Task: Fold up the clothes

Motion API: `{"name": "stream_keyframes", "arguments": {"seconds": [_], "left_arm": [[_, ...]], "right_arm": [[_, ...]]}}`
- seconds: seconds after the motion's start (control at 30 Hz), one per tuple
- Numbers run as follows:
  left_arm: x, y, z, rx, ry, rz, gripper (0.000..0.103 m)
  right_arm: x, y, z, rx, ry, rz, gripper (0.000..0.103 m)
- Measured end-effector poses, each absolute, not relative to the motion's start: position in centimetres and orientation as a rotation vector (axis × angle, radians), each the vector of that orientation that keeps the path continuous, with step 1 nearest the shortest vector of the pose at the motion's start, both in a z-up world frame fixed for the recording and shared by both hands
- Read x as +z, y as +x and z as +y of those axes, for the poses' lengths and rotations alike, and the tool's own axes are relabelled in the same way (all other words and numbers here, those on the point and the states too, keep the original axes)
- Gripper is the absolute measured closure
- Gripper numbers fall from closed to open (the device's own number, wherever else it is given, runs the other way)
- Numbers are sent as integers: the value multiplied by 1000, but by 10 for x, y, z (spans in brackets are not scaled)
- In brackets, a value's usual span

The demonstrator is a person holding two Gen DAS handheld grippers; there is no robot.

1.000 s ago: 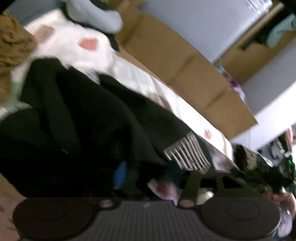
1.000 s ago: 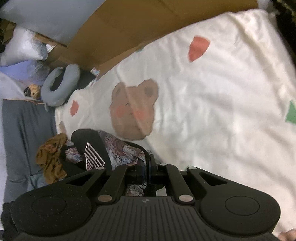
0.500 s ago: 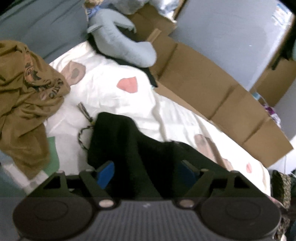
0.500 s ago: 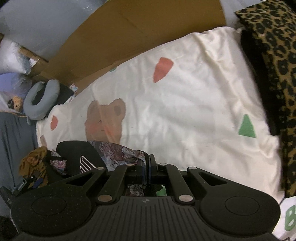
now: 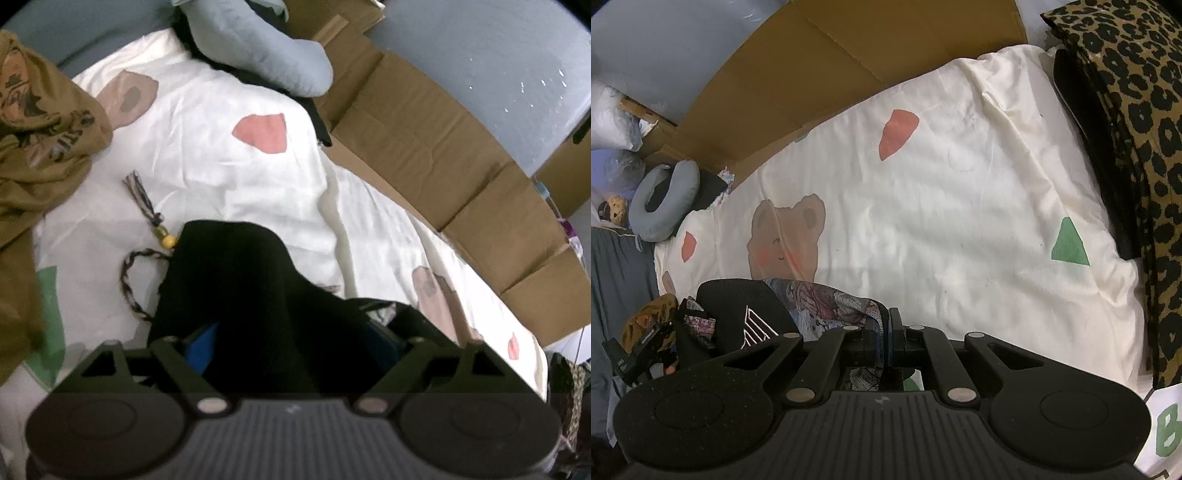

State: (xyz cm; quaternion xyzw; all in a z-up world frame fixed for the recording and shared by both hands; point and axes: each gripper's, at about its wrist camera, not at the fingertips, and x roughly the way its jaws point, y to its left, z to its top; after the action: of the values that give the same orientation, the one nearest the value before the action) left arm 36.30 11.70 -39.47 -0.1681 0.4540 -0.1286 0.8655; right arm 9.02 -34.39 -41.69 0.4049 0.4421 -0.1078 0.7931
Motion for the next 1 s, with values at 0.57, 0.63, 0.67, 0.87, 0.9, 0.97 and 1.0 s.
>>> {"name": "stream_keyframes", "arguments": {"seconds": [0.57, 0.63, 0.67, 0.87, 0.9, 0.97, 1.0], "left_arm": [[-372, 374, 78, -368, -191, 917, 95], [-364, 375, 76, -373, -203, 897, 96], [-360, 376, 76, -375, -209, 886, 96], [-332, 374, 70, -398, -222, 849, 96], [-329, 371, 71, -401, -222, 846, 96], [-321, 363, 75, -399, -224, 843, 96], [-319, 359, 78, -396, -227, 841, 96]], "right_arm": [[-416, 85, -351, -268, 870, 936, 102], [-415, 84, -353, -275, 868, 931, 102], [-414, 84, -354, -278, 867, 928, 102], [-409, 79, -363, -304, 874, 903, 102], [-409, 78, -364, -306, 880, 897, 102], [-408, 74, -366, -310, 893, 886, 102], [-408, 73, -366, -309, 898, 884, 102]]}}
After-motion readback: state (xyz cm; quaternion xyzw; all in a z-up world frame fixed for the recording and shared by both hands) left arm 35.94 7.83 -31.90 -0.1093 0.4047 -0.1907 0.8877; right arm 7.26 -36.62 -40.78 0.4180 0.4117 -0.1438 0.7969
